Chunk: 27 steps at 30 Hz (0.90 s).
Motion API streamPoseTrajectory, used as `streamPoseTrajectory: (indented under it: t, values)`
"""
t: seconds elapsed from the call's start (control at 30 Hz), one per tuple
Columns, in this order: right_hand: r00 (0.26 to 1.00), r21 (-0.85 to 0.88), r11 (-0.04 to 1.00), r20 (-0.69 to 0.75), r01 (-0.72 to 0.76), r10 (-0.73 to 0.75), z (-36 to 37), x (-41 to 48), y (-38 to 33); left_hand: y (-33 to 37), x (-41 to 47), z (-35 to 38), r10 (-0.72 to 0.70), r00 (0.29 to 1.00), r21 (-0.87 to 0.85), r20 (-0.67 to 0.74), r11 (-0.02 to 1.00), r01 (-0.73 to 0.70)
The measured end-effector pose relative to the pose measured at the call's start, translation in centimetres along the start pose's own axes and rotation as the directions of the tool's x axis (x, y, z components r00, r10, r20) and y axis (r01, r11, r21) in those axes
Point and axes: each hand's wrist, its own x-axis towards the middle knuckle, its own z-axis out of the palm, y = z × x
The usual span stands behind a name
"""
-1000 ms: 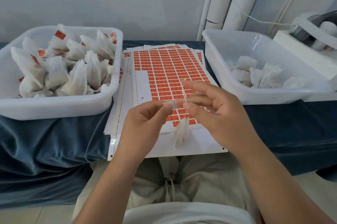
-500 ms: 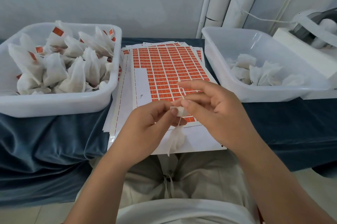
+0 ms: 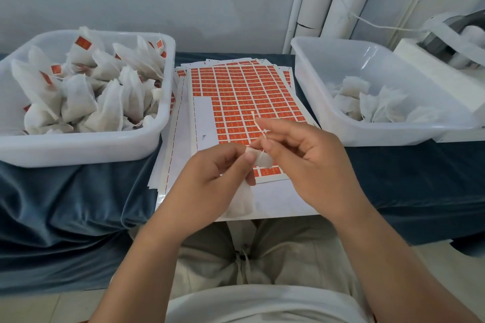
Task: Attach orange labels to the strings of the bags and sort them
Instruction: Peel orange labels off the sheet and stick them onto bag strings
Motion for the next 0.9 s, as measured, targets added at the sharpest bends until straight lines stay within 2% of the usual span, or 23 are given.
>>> streamPoseTrajectory:
  t: [0.07, 0.17, 0.27, 0.33, 0.4, 0.6, 0.9]
  values:
    - [0.999, 0.019, 1.0, -0.035, 0.018, -0.017, 0.3, -0.1, -0.1, -0.1, 0.0, 0.0, -0.052, 0.999, -0.103, 0.003, 0.993, 0.052]
    - [0.996, 0.063, 0.997, -0.085, 0.041, -0.036, 0.6, -0.3, -0.2, -0.6, 0.4, 0.3, -0.245, 0.97, -0.254, 0.009, 0.937, 0.239]
    - [0.992, 0.097, 0.994, -0.116, 0.051, -0.04, 0.9, -0.4, -0.2, -1.1, 1.0, 0.6, -0.371, 0.923, -0.49, 0.101, 0.789, 0.37]
    - [0.994, 0.123, 0.991, -0.103, 0.048, -0.036, 1.1, -0.5, -0.3, -1.3, 1.1, 0.6, -0.352, 0.915, -0.634, 0.197, 0.667, 0.392]
    - [0.996, 0.145, 0.989, -0.081, 0.042, -0.031, 1.2, -0.5, -0.3, -1.4, 1.0, 0.8, -0.307, 0.91, -0.706, 0.28, 0.576, 0.412]
    - [0.999, 0.139, 0.99, -0.047, 0.007, -0.001, 1.2, -0.4, -0.3, -1.3, 0.9, 1.2, -0.291, 0.877, -0.736, 0.382, 0.478, 0.479]
    - [1.0, 0.173, 0.985, -0.031, 0.007, -0.002, 1.2, -0.4, -0.4, -1.0, 0.8, 1.1, -0.304, 0.869, -0.727, 0.391, 0.477, 0.493]
